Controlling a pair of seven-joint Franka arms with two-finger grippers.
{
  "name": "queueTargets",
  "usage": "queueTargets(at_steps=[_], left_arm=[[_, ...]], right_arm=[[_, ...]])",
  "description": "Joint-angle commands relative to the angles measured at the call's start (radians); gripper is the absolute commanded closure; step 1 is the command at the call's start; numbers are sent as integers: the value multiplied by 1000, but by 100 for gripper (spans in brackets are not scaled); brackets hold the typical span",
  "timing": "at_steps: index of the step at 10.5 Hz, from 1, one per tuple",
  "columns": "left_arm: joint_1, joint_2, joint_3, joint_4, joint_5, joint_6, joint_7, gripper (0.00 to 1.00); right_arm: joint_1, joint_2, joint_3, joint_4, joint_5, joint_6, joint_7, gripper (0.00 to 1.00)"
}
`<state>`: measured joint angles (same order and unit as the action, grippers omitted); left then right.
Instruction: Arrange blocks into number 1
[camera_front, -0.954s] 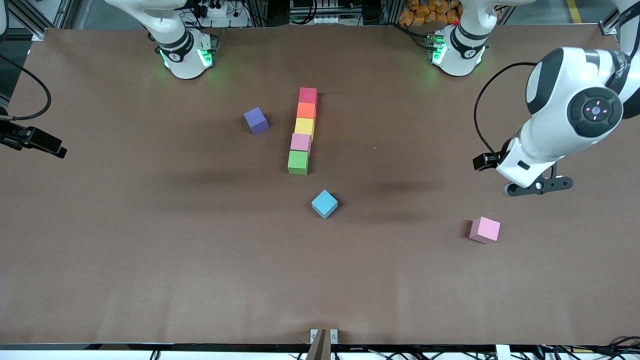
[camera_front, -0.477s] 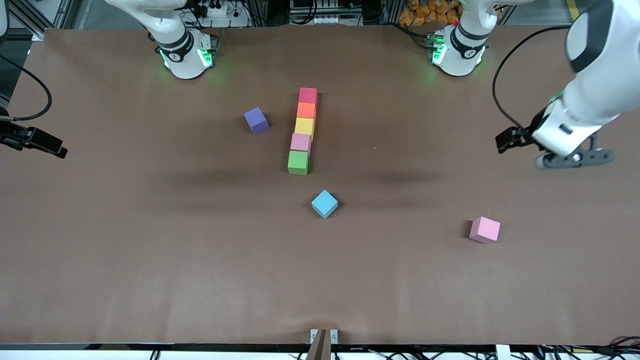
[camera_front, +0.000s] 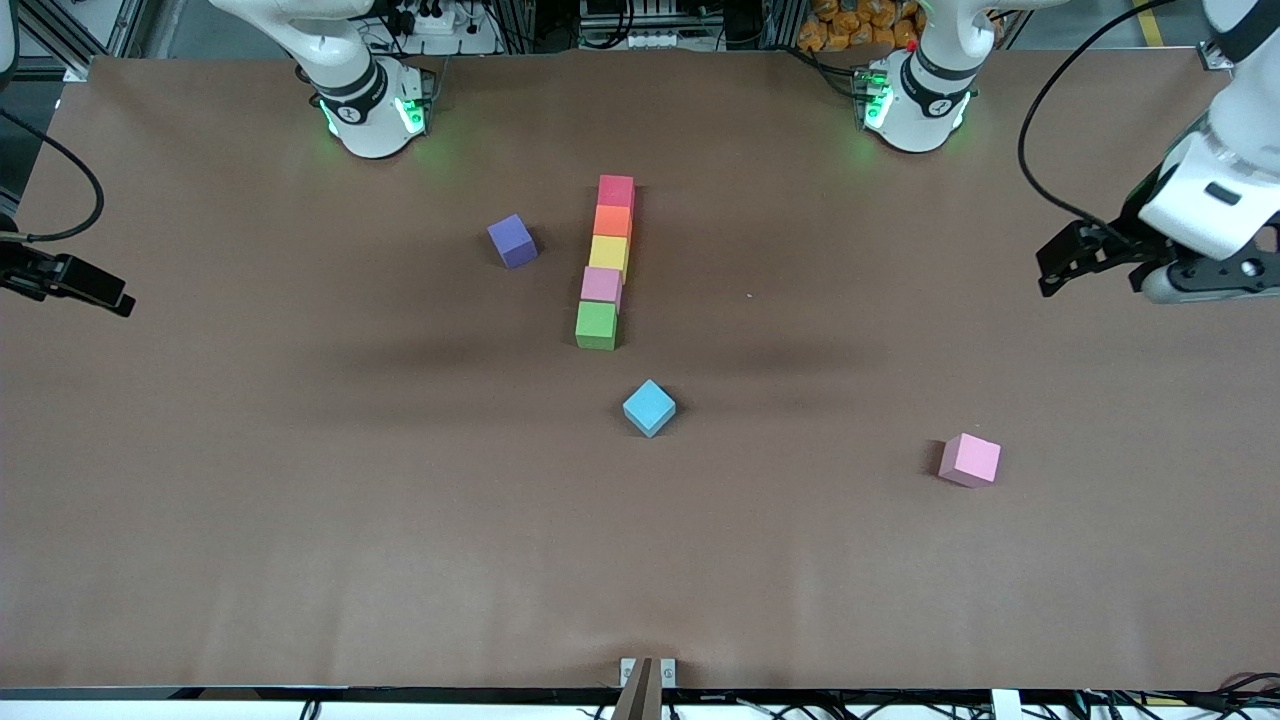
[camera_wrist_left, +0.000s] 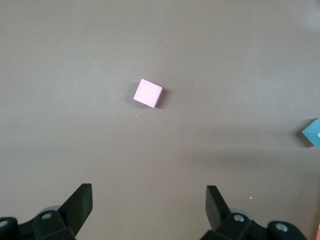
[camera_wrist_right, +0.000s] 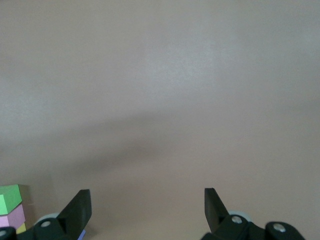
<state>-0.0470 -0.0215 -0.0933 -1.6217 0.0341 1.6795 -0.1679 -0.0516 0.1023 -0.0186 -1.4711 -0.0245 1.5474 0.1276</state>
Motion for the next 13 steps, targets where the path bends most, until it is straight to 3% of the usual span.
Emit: queueTargets(at_steps=[1,3,13], left_arm=[[12,9,-8,83,0,-93,56,0],[9,9,-8,123,-13,-161,113,0],[10,-15,-6,120,-57,-179,94,0]], right_arm=[[-1,-7,2,-5,1,-3,10,0],[-1,-6,2,-5,1,-3,10,0],[-1,-21,3,0,1,-7,9,0]])
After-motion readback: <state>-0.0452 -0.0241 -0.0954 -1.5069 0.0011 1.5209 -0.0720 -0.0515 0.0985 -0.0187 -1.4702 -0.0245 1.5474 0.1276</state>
